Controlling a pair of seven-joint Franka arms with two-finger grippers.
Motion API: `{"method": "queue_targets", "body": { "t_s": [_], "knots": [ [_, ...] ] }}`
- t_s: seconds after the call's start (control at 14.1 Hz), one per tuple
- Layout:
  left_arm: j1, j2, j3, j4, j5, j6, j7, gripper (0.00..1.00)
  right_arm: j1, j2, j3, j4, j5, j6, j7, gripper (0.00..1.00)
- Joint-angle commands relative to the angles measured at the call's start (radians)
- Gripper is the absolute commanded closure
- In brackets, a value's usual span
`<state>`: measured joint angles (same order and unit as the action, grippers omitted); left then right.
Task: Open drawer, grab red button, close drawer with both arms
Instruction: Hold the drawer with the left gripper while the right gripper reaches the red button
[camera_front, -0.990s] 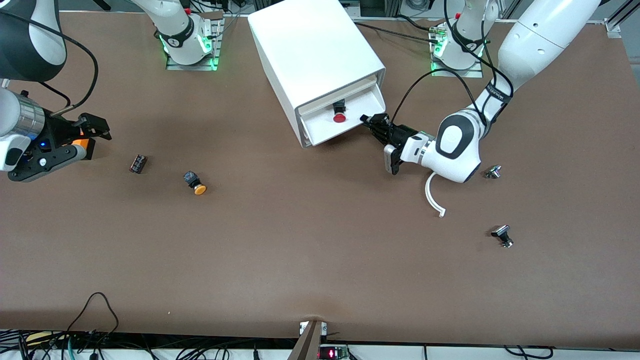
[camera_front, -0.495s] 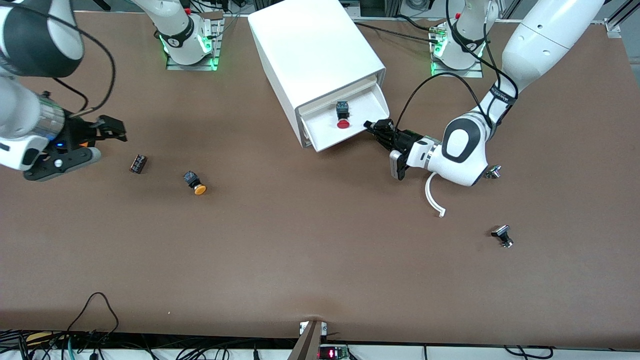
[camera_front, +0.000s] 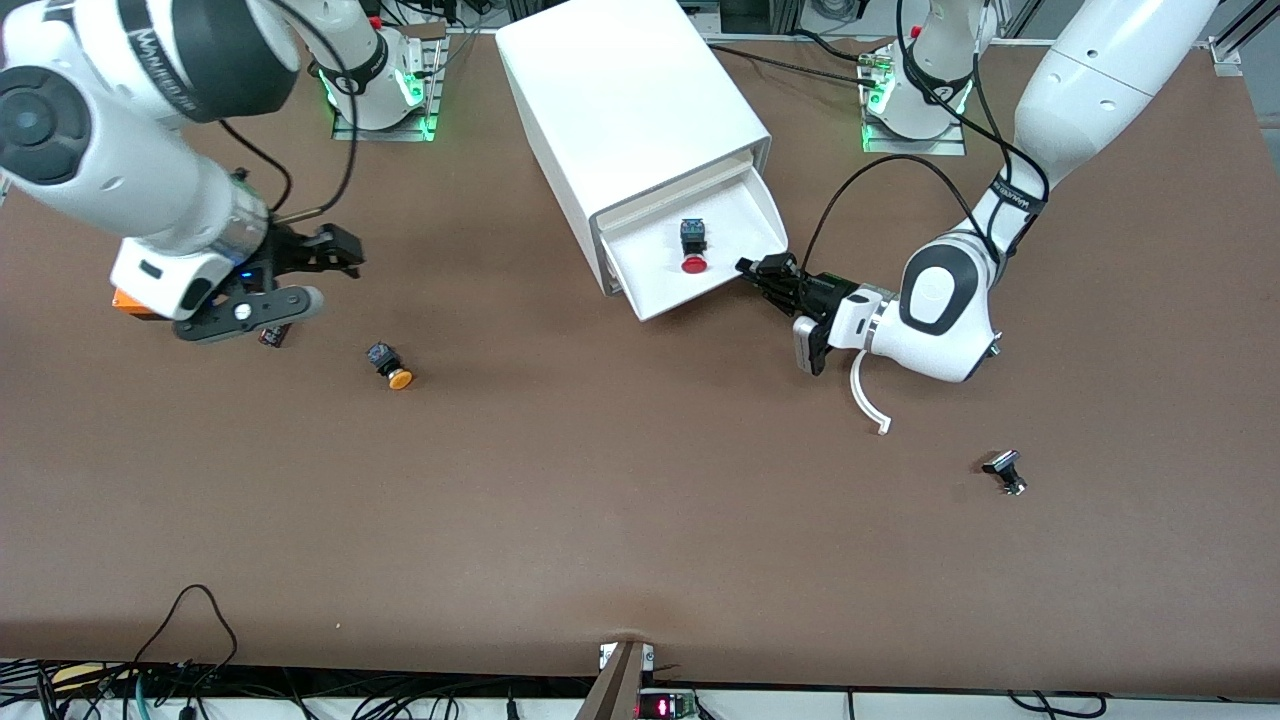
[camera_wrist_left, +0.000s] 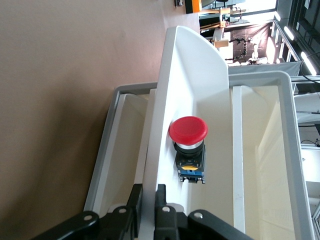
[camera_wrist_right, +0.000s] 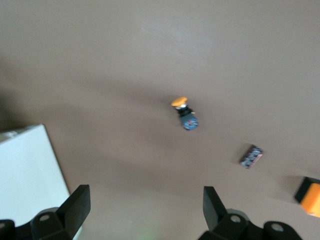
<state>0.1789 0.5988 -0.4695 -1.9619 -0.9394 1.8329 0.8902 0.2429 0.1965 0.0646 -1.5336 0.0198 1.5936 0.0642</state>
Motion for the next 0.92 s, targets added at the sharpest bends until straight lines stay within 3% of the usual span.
{"method": "queue_targets", "body": {
  "t_s": [0.0, 0.42, 0.57, 0.64, 0.85],
  "knots": [
    [0.002, 0.018, 0.018, 0.035, -0.019, 0.009, -0.048, 1.0, 0.062, 0.023, -0.005, 0.01, 0.028, 0.043, 0.113, 0.0],
    [0.004, 0.021, 0.045, 0.054, -0.018, 0.009, -0.053, 1.0, 0.232, 0.069, -0.005, 0.01, 0.032, 0.161, 0.382, 0.0],
    [0.005, 0.021, 0.045, 0.052, -0.019, 0.008, -0.048, 0.44, 0.286, 0.096, -0.006, 0.015, 0.032, 0.221, 0.46, 0.0],
    [0.007, 0.019, 0.045, 0.051, -0.019, 0.006, -0.047, 0.0, 0.314, 0.116, -0.006, 0.036, 0.032, 0.238, 0.494, 0.0],
    [0.02, 0.006, 0.052, 0.051, -0.016, -0.001, -0.056, 0.0, 0.374, 0.199, -0.005, 0.133, 0.032, 0.239, 0.604, 0.0]
  ]
}}
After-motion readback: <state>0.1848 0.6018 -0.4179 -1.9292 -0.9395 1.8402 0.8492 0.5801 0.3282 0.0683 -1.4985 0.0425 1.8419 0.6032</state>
